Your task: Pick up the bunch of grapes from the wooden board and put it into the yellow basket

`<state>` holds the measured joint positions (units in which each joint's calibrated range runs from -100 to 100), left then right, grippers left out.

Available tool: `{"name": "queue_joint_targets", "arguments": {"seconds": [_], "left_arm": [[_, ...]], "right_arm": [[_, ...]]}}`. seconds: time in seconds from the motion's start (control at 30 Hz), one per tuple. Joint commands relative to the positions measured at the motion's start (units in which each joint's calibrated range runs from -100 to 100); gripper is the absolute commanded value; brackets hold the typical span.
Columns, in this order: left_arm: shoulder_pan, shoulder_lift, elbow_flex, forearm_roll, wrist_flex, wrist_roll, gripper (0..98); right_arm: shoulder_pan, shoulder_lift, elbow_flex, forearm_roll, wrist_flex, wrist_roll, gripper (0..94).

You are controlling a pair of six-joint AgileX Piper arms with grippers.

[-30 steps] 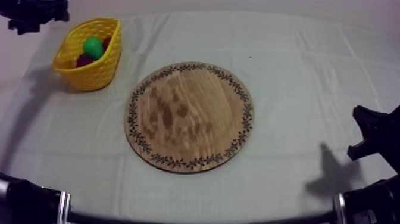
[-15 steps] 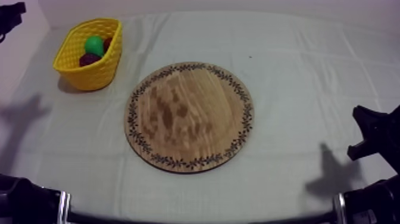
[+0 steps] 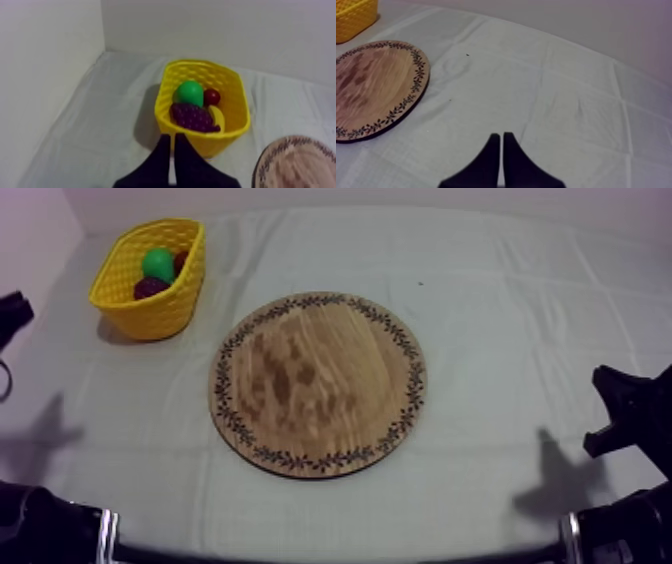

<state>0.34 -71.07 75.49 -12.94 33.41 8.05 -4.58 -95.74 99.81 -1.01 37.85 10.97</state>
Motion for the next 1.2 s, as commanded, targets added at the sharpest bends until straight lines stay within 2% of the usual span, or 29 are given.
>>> {"name": "queue_joint_targets", "arguments": {"seconds": [0.0, 0.23, 0.37, 0.57, 0.7, 0.9, 1.17], "left_arm": [[0.48, -8.73, 8.41, 0.06, 0.41, -0.47, 0.1], [2.22, -22.08, 16.85, 0.15, 5.05, -2.08, 0.2], [2.31, -26.32, 19.17, 2.16, 5.77, -4.13, 0.2], [2.02, -28.47, 21.54, 6.16, 4.95, -7.52, 0.3], [2.18, -28.74, 22.87, 7.88, 3.12, -8.37, 0.1], [2.20, -28.90, 24.21, 8.95, -0.24, -8.44, 0.1], [2.27, -28.92, 24.49, 9.27, -2.35, -7.85, 0.9]], "right_arm": [[-0.02, -0.01, -0.03, 0.01, -0.03, -0.01, 0.4], [-0.02, -0.01, -0.03, 0.01, -0.03, -0.01, 0.4], [-0.02, -0.01, -0.03, 0.01, -0.03, -0.02, 0.4], [-0.02, -0.01, -0.03, 0.01, -0.03, -0.01, 0.4], [-0.02, -0.01, -0.03, 0.01, -0.03, -0.01, 0.4], [-0.02, -0.01, -0.03, 0.01, -0.03, -0.01, 0.4], [-0.02, -0.01, -0.03, 0.01, -0.03, -0.01, 0.4]]}}
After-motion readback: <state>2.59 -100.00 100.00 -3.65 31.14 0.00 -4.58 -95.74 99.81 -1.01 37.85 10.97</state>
